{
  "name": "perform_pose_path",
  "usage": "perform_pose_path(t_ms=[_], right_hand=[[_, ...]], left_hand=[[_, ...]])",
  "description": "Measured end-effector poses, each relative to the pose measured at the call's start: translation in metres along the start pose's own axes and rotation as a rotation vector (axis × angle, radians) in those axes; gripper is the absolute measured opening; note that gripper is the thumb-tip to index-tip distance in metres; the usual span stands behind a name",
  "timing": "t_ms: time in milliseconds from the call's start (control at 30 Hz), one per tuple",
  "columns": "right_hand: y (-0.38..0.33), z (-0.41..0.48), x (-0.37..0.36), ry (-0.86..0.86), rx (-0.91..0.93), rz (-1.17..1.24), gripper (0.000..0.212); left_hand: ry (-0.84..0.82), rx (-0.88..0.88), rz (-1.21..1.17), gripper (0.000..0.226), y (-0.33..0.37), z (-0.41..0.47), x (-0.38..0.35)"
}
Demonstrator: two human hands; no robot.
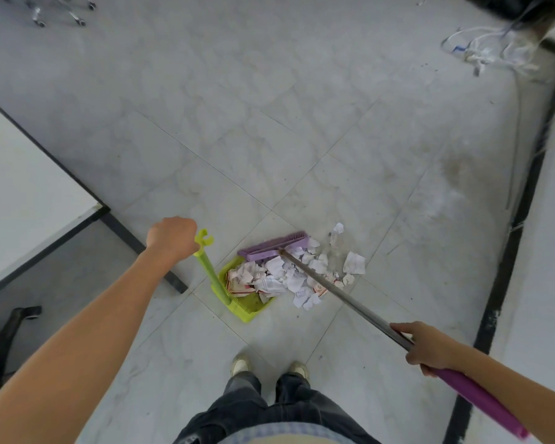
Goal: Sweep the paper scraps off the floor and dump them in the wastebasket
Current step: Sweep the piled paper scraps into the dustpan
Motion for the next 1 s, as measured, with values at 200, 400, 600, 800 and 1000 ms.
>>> perform_pose_path(t_ms=[200, 400, 600, 800, 1000], right_hand=[[0.005, -0.016, 0.01, 0.076, 0.003, 0.096, 0.067], [-0.017, 0.011, 0.041, 0.208, -0.019, 0.265, 0.066], [-0.034, 0.058, 0.054, 0.261, -0.111, 0.465, 0.058], [-0.056, 0.072, 0.033, 0.199, -0.144, 0.609, 0.016], [-0.065, 0.038, 0.011, 0.061, -0.135, 0.923, 0.015]], left_hand=[[0.01, -0.003, -0.015, 0.012, -0.003, -0.001, -0.005], [-0.006, -0.054, 0.007, 0.02, -0.002, 0.004, -0.002], [-0.003, -0.073, 0.026, 0.012, -0.005, 0.006, -0.006], [-0.005, -0.114, 0.083, 0.015, -0.004, 0.005, -0.005], [0.038, -0.162, 0.153, 0.025, -0.01, 0.017, 0.001]])
Point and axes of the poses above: each hand's wrist, its own z-axis towards the middle knuckle, its own x-axis out of the back of the hand, y = z × x, the point moved 2 cm from there along z, towards the middle knuckle, and after that the axes turned 5 degrees about y, right-handed, at the moved point
